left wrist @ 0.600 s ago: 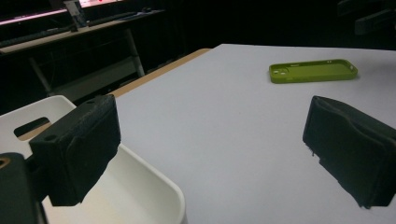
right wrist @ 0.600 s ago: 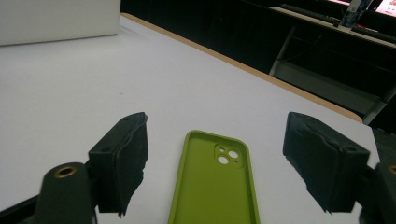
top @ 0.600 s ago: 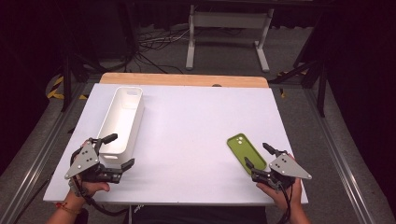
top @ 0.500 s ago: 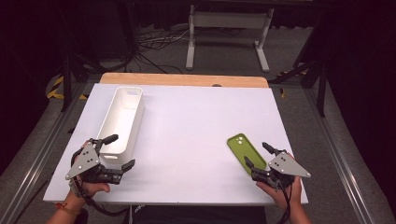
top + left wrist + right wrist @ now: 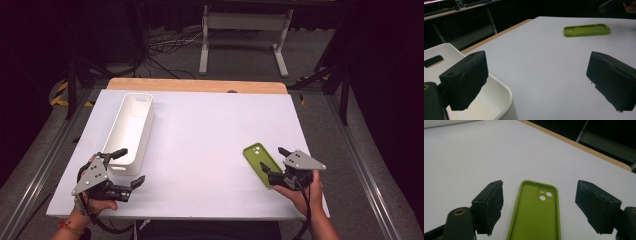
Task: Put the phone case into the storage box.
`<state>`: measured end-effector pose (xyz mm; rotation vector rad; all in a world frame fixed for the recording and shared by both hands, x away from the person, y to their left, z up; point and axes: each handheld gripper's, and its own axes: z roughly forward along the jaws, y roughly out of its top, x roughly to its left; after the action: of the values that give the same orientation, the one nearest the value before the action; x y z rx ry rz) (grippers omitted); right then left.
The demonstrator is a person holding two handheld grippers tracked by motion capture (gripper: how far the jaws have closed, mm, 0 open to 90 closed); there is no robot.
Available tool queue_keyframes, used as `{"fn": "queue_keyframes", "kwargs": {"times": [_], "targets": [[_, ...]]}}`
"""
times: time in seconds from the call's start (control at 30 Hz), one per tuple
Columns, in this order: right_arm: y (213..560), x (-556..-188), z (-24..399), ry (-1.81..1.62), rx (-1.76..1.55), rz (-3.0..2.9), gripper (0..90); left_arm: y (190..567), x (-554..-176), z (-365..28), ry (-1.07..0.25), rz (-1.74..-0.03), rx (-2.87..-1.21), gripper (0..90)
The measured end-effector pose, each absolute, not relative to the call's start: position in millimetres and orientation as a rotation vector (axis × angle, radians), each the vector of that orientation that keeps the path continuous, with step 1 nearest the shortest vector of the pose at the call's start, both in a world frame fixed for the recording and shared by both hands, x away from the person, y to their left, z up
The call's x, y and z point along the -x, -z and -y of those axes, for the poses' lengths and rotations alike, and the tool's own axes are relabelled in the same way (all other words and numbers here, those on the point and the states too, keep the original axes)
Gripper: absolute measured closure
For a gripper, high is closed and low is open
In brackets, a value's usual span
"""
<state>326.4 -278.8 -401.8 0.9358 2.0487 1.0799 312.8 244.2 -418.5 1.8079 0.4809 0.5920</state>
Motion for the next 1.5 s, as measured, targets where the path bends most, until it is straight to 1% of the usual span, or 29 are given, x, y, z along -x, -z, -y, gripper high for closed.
{"fn": "queue_keyframes", "kwargs": {"times": [0.23,0.43,0.57,0.83,1.07,1.1,1.13,1.2,1.3,1.37,1.47,1.5], "targets": [[394.7,-337.2,280.5,-1.049,-0.978,-2.091,20.6,419.7,-312.9,-243.8,-0.581,-0.489,-1.809,4.8],[391.6,-345.4,278.0,-0.988,-1.001,-2.146,20.5,420.1,-312.2,-242.2,-0.579,-0.480,-1.817,4.8],[385.8,-363.5,277.2,-0.923,-1.063,-2.225,24.9,420.7,-312.4,-242.0,-0.575,-0.484,-1.825,4.8],[379.7,-387.9,270.7,-0.781,-1.106,-2.363,25.1,420.9,-312.9,-242.2,-0.573,-0.478,-1.833,4.8],[383.8,-414.1,268.7,-0.646,-1.193,-2.466,25.4,421.2,-313.2,-241.7,-0.569,-0.475,-1.836,4.8],[386.3,-420.0,268.5,-0.605,-1.203,-2.496,26.1,421.0,-313.0,-241.7,-0.570,-0.475,-1.837,4.8],[388.3,-424.3,268.4,-0.576,-1.206,-2.511,30.5,420.8,-313.1,-241.9,-0.572,-0.475,-1.835,4.8],[391.2,-429.8,268.5,-0.541,-1.221,-2.519,33.7,421.2,-313.8,-241.9,-0.562,-0.477,-1.833,4.8],[396.7,-439.2,269.0,-0.499,-1.226,-2.547,44.9,421.9,-314.0,-241.2,-0.560,-0.476,-1.831,5.0],[398.0,-441.4,268.9,-0.491,-1.231,-2.558,46.1,421.7,-314.1,-241.4,-0.556,-0.474,-1.840,5.0],[403.4,-452.8,268.0,-0.470,-1.253,-2.571,52.6,422.3,-314.4,-240.6,-0.560,-0.469,-1.840,5.0],[403.4,-452.8,268.0,-0.470,-1.253,-2.571,52.6,422.3,-314.4,-240.6,-0.560,-0.469,-1.840,5.0]]}}
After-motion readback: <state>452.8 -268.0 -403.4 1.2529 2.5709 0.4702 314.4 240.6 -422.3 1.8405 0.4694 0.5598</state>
